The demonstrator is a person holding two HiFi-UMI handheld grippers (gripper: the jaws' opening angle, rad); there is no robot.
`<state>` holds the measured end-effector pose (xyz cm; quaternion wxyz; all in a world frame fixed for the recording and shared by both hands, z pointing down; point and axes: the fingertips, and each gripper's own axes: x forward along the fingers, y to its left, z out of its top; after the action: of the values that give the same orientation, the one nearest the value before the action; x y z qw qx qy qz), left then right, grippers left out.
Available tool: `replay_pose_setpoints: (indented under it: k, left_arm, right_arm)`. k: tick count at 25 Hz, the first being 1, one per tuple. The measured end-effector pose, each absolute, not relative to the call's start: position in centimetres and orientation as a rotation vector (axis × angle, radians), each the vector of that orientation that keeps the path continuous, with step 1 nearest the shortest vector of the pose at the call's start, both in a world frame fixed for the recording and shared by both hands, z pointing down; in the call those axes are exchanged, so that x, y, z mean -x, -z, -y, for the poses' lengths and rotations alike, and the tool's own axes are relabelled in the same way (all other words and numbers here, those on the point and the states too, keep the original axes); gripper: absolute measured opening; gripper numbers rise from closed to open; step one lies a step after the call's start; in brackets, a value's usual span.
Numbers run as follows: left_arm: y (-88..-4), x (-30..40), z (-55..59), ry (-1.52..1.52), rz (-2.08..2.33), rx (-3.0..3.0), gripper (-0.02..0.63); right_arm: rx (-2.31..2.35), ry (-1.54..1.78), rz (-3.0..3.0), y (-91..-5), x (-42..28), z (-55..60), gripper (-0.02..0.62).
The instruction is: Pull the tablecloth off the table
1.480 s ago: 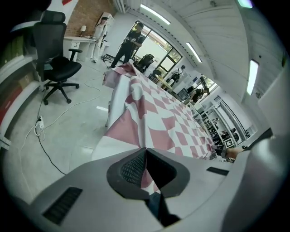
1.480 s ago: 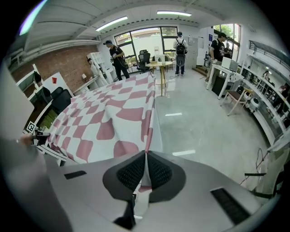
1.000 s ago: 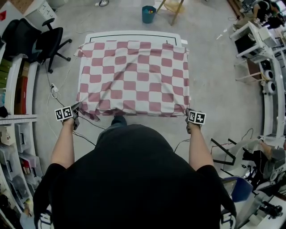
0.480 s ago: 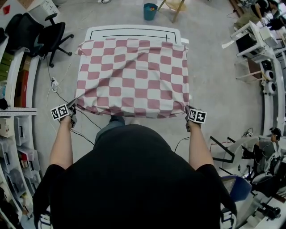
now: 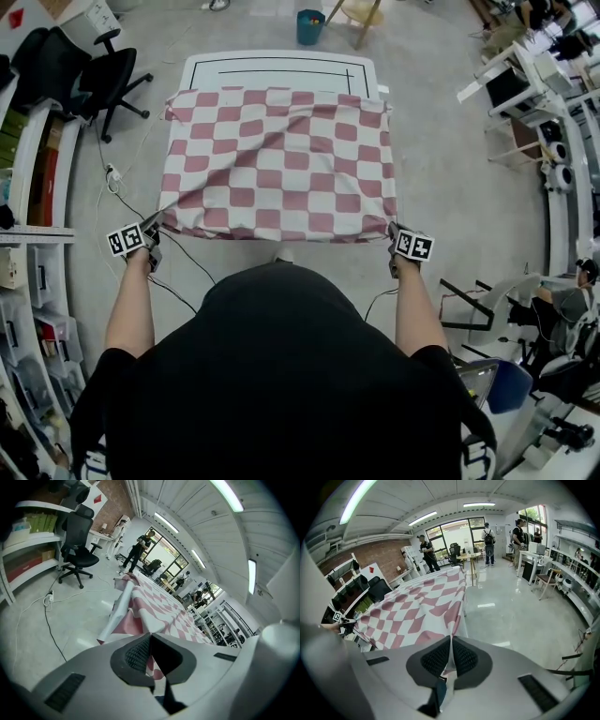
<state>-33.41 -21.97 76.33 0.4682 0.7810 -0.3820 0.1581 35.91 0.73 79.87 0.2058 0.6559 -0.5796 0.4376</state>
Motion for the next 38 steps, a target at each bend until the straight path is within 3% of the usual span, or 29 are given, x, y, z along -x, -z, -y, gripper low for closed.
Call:
replay_pose_setpoints:
  k: [4,12,21,25,38]
  left_arm:
    - [-76.0,35.0,22.0,-0.376,0.902,-1.941,0.021]
    - [-74.7,44.9,9.2,-0.311,0.855,-1.972,0.021]
    - [-73.6,50.1,2.2,-0.242,0.837,-1.993,0.021]
    - [-74.9,52.5,-6.7,-0.208,0.830,-2.017,0.021]
    - [-71.0,51.2,-10.8,-0.190,0.823,-2.024,0.021]
  right_arm:
    - [-1.873,-1.202,1.599,-78.8,-34.1,-1.7,0.025]
    - [-2.007,-1.180,1.627,-76.0,-24.5,-14.0,0.025]
    - [-2.092,-1.115,1.689,-73.6,-18.9,-20.9,0.025]
    - [-2.121,-1.090,1.713,-75.2,-16.7,-30.0,0.025]
    - [-2.086,-1.057,1.746,-71.4,-17.1,-33.4,0.025]
